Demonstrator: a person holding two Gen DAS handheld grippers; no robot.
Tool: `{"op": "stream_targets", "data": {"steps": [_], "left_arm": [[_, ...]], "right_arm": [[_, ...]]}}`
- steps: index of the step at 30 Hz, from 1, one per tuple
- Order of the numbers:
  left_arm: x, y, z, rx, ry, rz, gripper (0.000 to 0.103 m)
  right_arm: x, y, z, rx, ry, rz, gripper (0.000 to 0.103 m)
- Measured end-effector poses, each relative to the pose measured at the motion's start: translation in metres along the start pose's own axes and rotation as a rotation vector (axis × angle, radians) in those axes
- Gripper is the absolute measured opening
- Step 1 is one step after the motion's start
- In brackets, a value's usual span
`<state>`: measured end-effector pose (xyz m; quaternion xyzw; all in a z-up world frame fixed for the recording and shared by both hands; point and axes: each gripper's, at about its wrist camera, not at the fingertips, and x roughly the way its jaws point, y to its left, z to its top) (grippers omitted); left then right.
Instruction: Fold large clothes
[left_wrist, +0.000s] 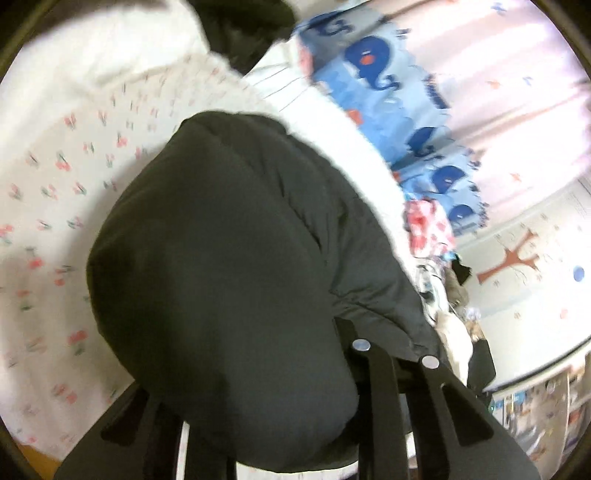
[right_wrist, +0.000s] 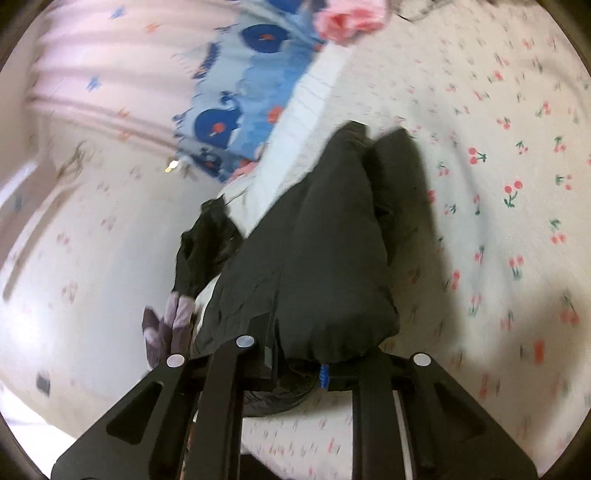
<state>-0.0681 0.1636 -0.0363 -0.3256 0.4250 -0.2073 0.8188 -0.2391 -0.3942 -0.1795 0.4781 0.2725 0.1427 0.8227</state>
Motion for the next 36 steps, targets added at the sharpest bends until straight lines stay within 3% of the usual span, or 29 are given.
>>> {"op": "stream_targets", "data": {"steps": [3, 5, 6, 8, 10, 12, 15, 17, 20, 23, 26, 28, 31, 36], "left_arm": [[-0.022, 0.011, -0.018, 0.023, 0.002, 0.024, 0.026], [-0.010, 0.033, -0.029, -0.020, 0.054, 0.055, 0.037], [-0.007, 0.046, -0.031, -0.076, 0.066, 0.041, 0.046], [-0.010, 0.070, -0.039, -0.202, 0.055, -0.007, 0.059], [-0.019, 0.080, -0.041, -0.245, -0.013, 0.014, 0.069], [-0.020, 0.082, -0.036, -0.268, -0.043, 0.016, 0.077], [-0.014, 0.080, -0.029, -0.328, -0.051, 0.022, 0.083], [-0.006, 0.072, -0.028, -0.337, -0.075, 0.045, 0.083], [0.007, 0.064, -0.031, -0.329, -0.098, 0.093, 0.083], [0.013, 0.062, -0.032, -0.307, -0.124, 0.096, 0.083], [0.018, 0.056, -0.031, -0.267, -0.143, 0.082, 0.079], [0.018, 0.054, -0.032, -0.238, -0.156, 0.090, 0.079], [0.021, 0.056, -0.031, -0.236, -0.148, 0.086, 0.079], [0.017, 0.056, -0.032, -0.229, -0.162, 0.072, 0.078]], "right_arm": [[-0.010, -0.011, -0.036, -0.039, 0.118, -0.110, 0.020], [-0.018, -0.031, -0.052, 0.024, 0.149, -0.133, 0.029], [-0.028, -0.036, -0.057, 0.047, 0.138, -0.129, 0.032], [-0.064, -0.033, -0.065, 0.037, 0.030, -0.164, 0.038], [-0.093, -0.013, -0.067, -0.038, -0.072, -0.239, 0.051], [-0.099, 0.020, -0.064, -0.155, -0.106, -0.272, 0.053], [-0.056, 0.096, -0.046, -0.379, -0.058, -0.288, 0.064], [0.005, 0.148, -0.038, -0.569, 0.023, -0.326, 0.072], [0.108, 0.192, -0.027, -0.726, 0.142, -0.374, 0.074], [0.206, 0.197, -0.018, -0.772, 0.215, -0.447, 0.074], [0.283, 0.162, -0.036, -0.759, 0.334, -0.530, 0.082], [0.301, 0.160, -0.038, -0.782, 0.357, -0.542, 0.083], [0.292, 0.163, -0.029, -0.764, 0.408, -0.531, 0.083], [0.273, 0.190, -0.008, -0.840, 0.268, -0.576, 0.085]]}}
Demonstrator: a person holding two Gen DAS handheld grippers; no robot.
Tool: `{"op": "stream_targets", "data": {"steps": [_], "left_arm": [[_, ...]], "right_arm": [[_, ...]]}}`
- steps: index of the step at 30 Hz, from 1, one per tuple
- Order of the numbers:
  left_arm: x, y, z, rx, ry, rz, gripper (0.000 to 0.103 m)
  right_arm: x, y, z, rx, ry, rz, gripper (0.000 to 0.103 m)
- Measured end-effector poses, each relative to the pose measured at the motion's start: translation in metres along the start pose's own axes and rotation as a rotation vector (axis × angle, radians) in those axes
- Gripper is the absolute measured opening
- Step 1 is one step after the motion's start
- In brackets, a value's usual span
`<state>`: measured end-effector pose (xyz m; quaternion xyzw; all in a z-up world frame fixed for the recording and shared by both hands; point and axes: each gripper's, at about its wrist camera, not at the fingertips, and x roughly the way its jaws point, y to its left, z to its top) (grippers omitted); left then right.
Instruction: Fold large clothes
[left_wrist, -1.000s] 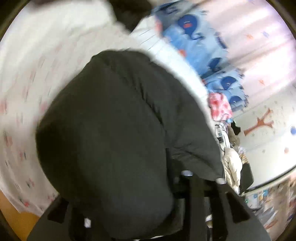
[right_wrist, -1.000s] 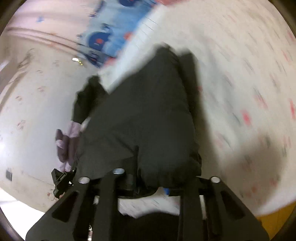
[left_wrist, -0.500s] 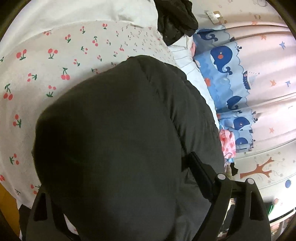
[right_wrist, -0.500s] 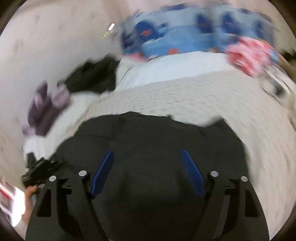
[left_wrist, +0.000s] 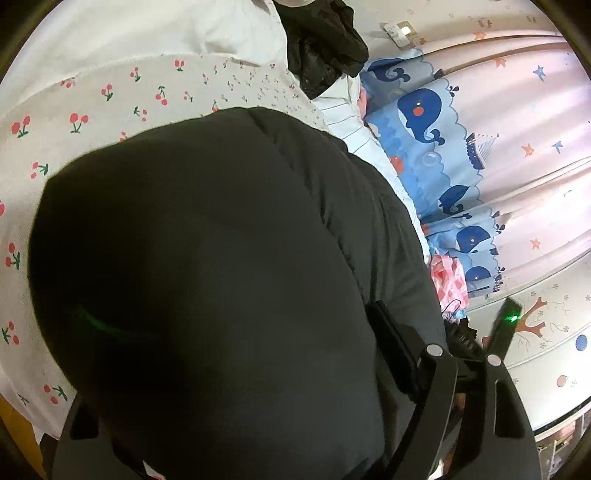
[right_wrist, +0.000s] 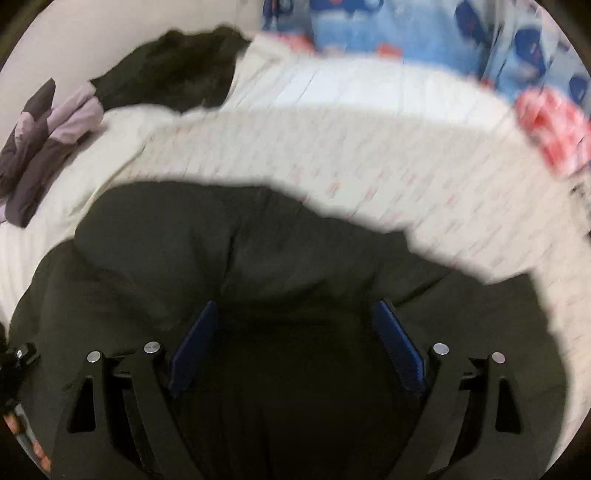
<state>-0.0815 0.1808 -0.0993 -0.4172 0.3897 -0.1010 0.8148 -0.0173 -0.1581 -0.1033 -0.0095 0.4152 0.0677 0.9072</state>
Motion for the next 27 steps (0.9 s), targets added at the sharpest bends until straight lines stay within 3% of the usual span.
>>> {"op": "stream_targets", "data": {"steps": [2, 4, 6, 9, 14, 16, 18, 21, 25, 27], "left_arm": [[0.000, 0.000, 0.000, 0.003, -0.005, 0.004, 0.078], [0.001, -0.001, 0.000, 0.003, -0.006, 0.004, 0.078], [0.001, -0.001, -0.001, 0.008, -0.009, 0.006, 0.078], [0.001, 0.003, -0.001, -0.005, -0.002, 0.007, 0.078], [0.001, 0.006, 0.000, -0.018, 0.002, -0.004, 0.078], [0.001, 0.004, -0.001, -0.013, -0.002, 0.003, 0.078], [0.001, 0.000, -0.004, 0.009, -0.007, 0.017, 0.078], [-0.001, -0.006, -0.007, 0.055, -0.019, 0.055, 0.078], [-0.004, -0.003, -0.006, 0.048, -0.034, 0.051, 0.078], [-0.004, -0.002, -0.006, 0.045, -0.036, 0.055, 0.078]], "right_arm": [[0.022, -0.004, 0.011, 0.007, 0.028, -0.039, 0.092], [0.064, -0.001, 0.005, -0.041, 0.142, -0.083, 0.097], [0.076, -0.004, 0.004, -0.018, 0.177, -0.067, 0.097], [0.055, -0.004, 0.008, 0.007, 0.160, -0.019, 0.096], [-0.041, 0.021, -0.030, -0.094, 0.008, 0.011, 0.096], [-0.044, 0.034, -0.055, -0.131, 0.029, 0.001, 0.097], [-0.020, 0.050, -0.079, -0.231, 0.097, -0.060, 0.097], [-0.022, 0.047, -0.075, -0.208, 0.126, -0.059, 0.096], [-0.073, 0.057, -0.084, -0.223, -0.009, -0.027, 0.096], [-0.073, 0.068, -0.105, -0.315, 0.023, -0.041, 0.096]]}}
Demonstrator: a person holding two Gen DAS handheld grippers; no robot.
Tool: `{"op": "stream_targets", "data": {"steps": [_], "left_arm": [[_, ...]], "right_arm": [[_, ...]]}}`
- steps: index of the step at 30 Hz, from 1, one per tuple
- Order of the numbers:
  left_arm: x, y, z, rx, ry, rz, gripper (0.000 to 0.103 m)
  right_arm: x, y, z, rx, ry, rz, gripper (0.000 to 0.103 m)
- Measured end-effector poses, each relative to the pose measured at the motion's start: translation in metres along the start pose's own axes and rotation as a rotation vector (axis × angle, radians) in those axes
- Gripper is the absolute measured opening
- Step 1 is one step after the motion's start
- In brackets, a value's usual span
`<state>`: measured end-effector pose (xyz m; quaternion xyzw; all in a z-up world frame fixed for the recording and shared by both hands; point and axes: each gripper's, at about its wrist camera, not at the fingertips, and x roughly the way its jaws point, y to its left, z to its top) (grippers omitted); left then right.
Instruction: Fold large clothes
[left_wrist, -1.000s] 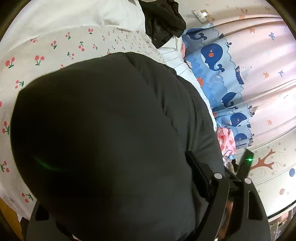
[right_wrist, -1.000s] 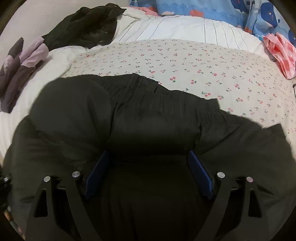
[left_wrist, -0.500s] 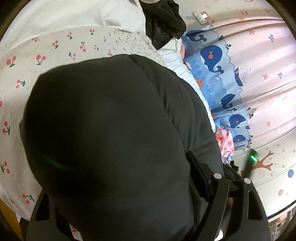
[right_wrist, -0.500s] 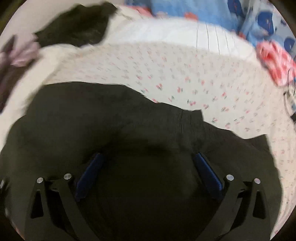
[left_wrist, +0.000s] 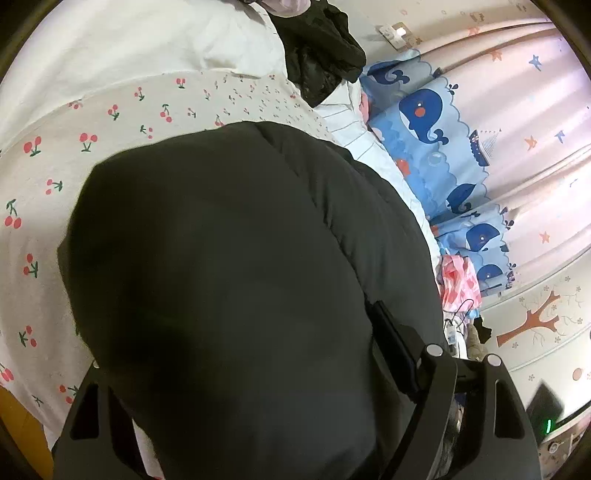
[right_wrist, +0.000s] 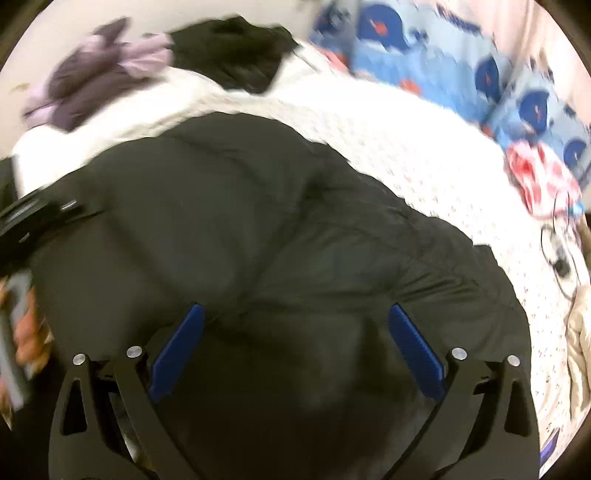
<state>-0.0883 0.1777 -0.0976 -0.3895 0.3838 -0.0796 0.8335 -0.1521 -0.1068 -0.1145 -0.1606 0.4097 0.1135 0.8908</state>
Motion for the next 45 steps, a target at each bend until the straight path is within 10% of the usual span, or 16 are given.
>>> {"op": "stream_targets", "data": {"steps": [4, 8, 11, 18, 26, 33, 45], "left_arm": [[0.001, -0.003, -0.001, 0.020, 0.002, 0.020, 0.078], [-0.006, 0.006, 0.000, -0.027, -0.022, -0.008, 0.078], [-0.008, 0.013, 0.000, -0.064, -0.032, -0.025, 0.078], [-0.006, 0.011, -0.001, -0.057, -0.032, -0.030, 0.078], [-0.004, 0.017, 0.001, -0.085, -0.023, -0.066, 0.078], [-0.001, 0.019, 0.002, -0.104, -0.008, -0.095, 0.078], [0.001, 0.000, -0.001, -0.008, -0.009, -0.057, 0.073]], "right_arm": [[0.017, 0.001, -0.017, -0.030, 0.094, 0.023, 0.096], [-0.009, -0.017, -0.006, 0.028, 0.005, 0.044, 0.096], [0.020, -0.004, -0.017, -0.068, 0.134, 0.052, 0.097], [0.001, -0.040, 0.029, 0.081, -0.044, 0.042, 0.096], [0.123, -0.086, 0.074, 0.184, 0.145, -0.028, 0.097], [0.040, -0.081, 0.052, 0.122, 0.002, -0.023, 0.097], [0.038, -0.037, -0.002, 0.022, 0.095, -0.026, 0.097]]}}
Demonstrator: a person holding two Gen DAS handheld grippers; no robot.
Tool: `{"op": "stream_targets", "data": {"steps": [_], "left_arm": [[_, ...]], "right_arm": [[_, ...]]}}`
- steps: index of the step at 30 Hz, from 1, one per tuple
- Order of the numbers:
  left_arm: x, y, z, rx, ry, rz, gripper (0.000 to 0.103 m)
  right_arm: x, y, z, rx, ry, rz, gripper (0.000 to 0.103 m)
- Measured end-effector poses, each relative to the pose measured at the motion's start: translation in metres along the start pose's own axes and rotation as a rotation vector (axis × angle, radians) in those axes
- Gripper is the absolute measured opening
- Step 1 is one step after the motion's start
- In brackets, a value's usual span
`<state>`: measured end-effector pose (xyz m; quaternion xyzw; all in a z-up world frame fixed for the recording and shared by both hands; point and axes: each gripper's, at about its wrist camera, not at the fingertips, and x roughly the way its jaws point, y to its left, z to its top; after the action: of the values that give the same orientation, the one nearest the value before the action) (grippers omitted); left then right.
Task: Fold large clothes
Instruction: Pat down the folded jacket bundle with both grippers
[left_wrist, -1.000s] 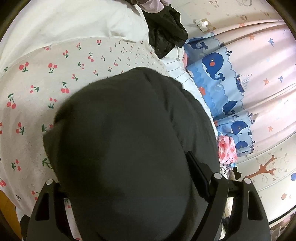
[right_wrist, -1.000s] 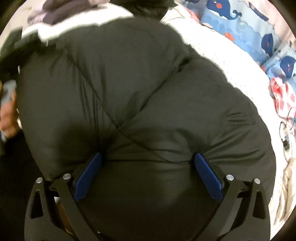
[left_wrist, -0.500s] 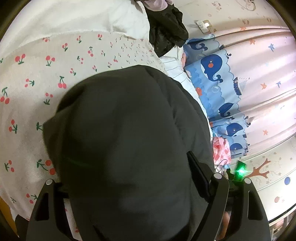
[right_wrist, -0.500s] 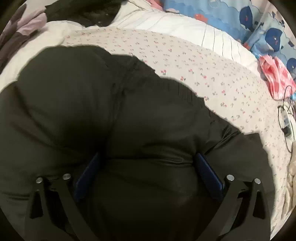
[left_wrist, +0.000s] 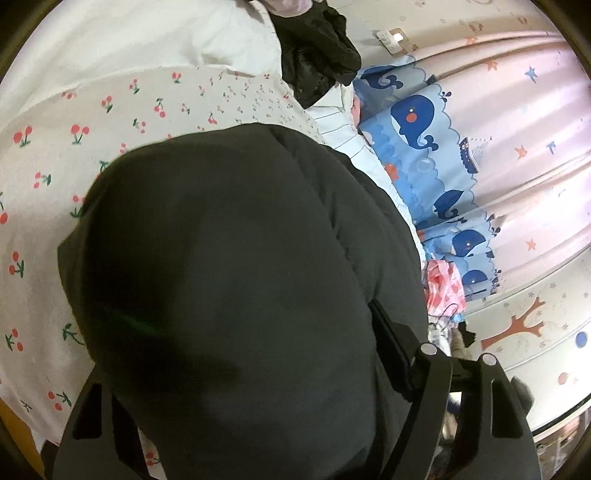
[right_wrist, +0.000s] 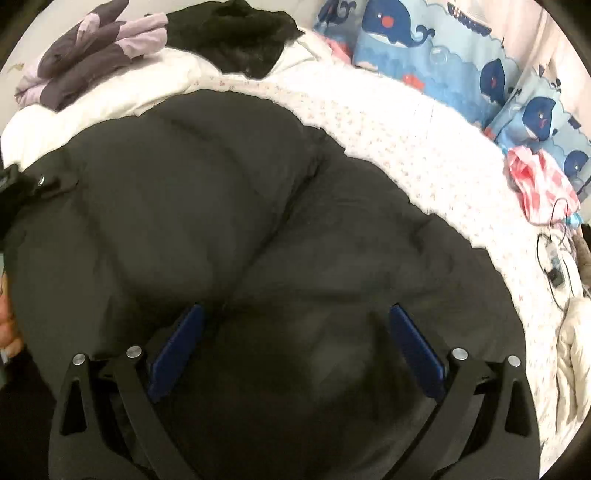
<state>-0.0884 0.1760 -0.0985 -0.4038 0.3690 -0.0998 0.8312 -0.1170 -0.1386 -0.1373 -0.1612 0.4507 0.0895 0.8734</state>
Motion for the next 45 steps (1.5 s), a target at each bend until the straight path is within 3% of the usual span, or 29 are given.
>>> {"op": "stream_targets", "data": {"steps": [2, 4, 7, 9, 16, 18, 22, 27, 30, 33, 36, 38, 39, 42, 45], "left_arm": [[0.001, -0.008, -0.002, 0.044, -0.002, 0.028, 0.073], [0.001, -0.011, -0.003, 0.063, -0.003, 0.043, 0.073], [0.000, -0.007, -0.001, 0.047, -0.004, 0.034, 0.073], [0.000, -0.007, -0.001, 0.049, -0.006, 0.038, 0.073], [0.002, -0.015, -0.004, 0.112, -0.016, 0.093, 0.073], [0.001, -0.013, -0.003, 0.102, -0.023, 0.090, 0.073], [-0.003, -0.015, -0.005, 0.113, -0.045, 0.086, 0.072], [-0.003, -0.024, -0.007, 0.158, -0.065, 0.129, 0.072], [-0.003, -0.027, -0.008, 0.177, -0.078, 0.137, 0.072], [-0.002, -0.027, -0.008, 0.177, -0.085, 0.138, 0.072], [-0.004, -0.026, -0.008, 0.180, -0.086, 0.123, 0.072], [-0.004, -0.022, -0.006, 0.166, -0.076, 0.101, 0.072], [-0.004, -0.021, -0.005, 0.159, -0.069, 0.088, 0.072], [-0.005, -0.008, 0.001, 0.082, -0.039, 0.031, 0.072], [-0.009, 0.011, 0.005, -0.029, -0.039, -0.046, 0.072]], "right_arm": [[0.014, 0.001, -0.004, -0.027, -0.009, -0.021, 0.097], [0.006, -0.007, -0.001, 0.017, 0.012, -0.012, 0.097], [-0.011, 0.002, -0.010, 0.054, -0.038, -0.027, 0.097], [0.001, 0.009, -0.016, 0.051, 0.001, -0.042, 0.097], [0.007, 0.021, -0.015, 0.089, -0.006, -0.053, 0.097], [-0.005, 0.011, -0.012, 0.102, -0.049, -0.027, 0.097], [-0.014, -0.007, 0.005, 0.141, -0.130, -0.052, 0.097], [0.020, -0.004, 0.013, 0.071, -0.013, -0.008, 0.097], [-0.005, -0.029, 0.025, 0.153, -0.113, 0.046, 0.097], [-0.002, -0.056, 0.054, 0.222, -0.146, 0.006, 0.097], [0.034, -0.065, 0.079, 0.237, -0.084, -0.012, 0.097], [0.082, -0.054, 0.089, 0.179, 0.044, -0.024, 0.097], [0.088, -0.052, 0.093, 0.158, 0.055, -0.021, 0.097], [0.068, -0.046, 0.096, 0.137, 0.029, -0.026, 0.097], [0.021, -0.021, 0.069, 0.081, -0.070, -0.010, 0.097]]}}
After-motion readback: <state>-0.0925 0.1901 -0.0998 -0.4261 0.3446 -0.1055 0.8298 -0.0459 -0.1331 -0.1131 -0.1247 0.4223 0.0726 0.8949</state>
